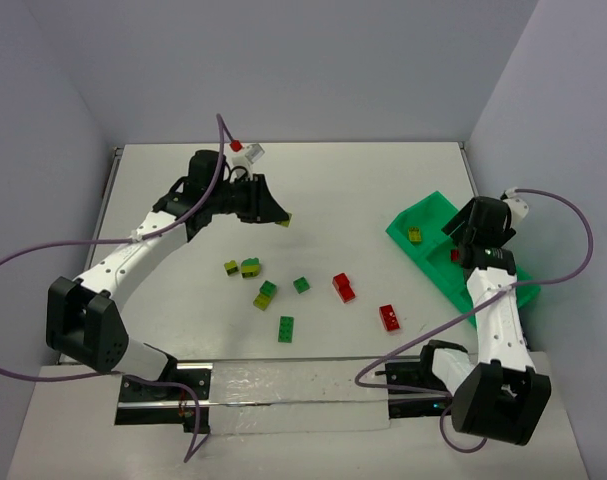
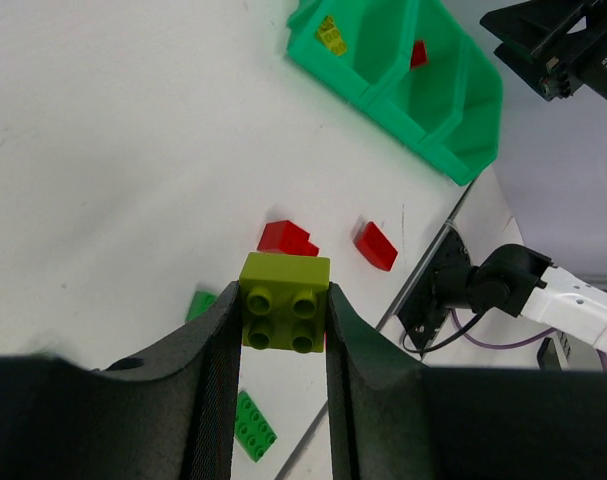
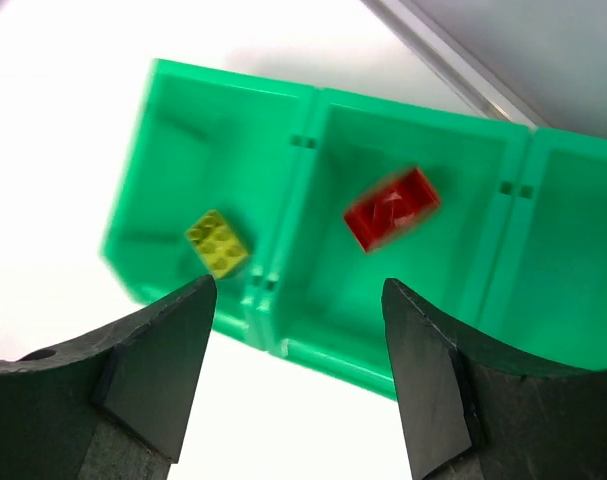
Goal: Sort the legos into containers by color
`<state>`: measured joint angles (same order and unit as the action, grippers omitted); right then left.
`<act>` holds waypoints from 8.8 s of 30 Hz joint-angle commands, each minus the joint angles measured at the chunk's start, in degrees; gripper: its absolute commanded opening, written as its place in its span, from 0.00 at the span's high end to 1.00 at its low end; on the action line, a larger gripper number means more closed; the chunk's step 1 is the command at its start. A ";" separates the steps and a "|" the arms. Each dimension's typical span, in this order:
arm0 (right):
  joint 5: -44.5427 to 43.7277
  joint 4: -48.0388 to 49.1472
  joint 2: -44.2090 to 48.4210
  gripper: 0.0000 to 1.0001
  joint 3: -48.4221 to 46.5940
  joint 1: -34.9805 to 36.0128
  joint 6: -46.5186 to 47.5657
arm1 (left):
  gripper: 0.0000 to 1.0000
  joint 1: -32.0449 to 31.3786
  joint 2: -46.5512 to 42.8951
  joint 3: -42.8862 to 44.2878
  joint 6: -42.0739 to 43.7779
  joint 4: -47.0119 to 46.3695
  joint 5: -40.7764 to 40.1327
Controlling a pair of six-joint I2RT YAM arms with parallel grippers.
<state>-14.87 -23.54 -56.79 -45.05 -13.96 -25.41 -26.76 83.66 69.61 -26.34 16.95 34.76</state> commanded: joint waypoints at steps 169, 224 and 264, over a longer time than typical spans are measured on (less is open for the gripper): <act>-6.12 -19.57 6.45 0.11 14.87 49.21 -34.01 | 0.01 8.13 -3.22 5.70 -4.95 12.02 -13.26; -9.67 -5.92 -2.57 0.84 0.92 2.57 -10.41 | 0.01 8.13 -2.41 6.35 -1.26 13.31 -13.21; 12.00 -5.10 -21.42 0.21 -5.36 52.19 11.14 | 0.01 8.22 -3.49 7.31 -1.24 15.03 -17.54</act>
<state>-2.11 -26.49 -75.20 -46.87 36.98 -17.26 -18.57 81.82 74.52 -27.82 32.03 17.33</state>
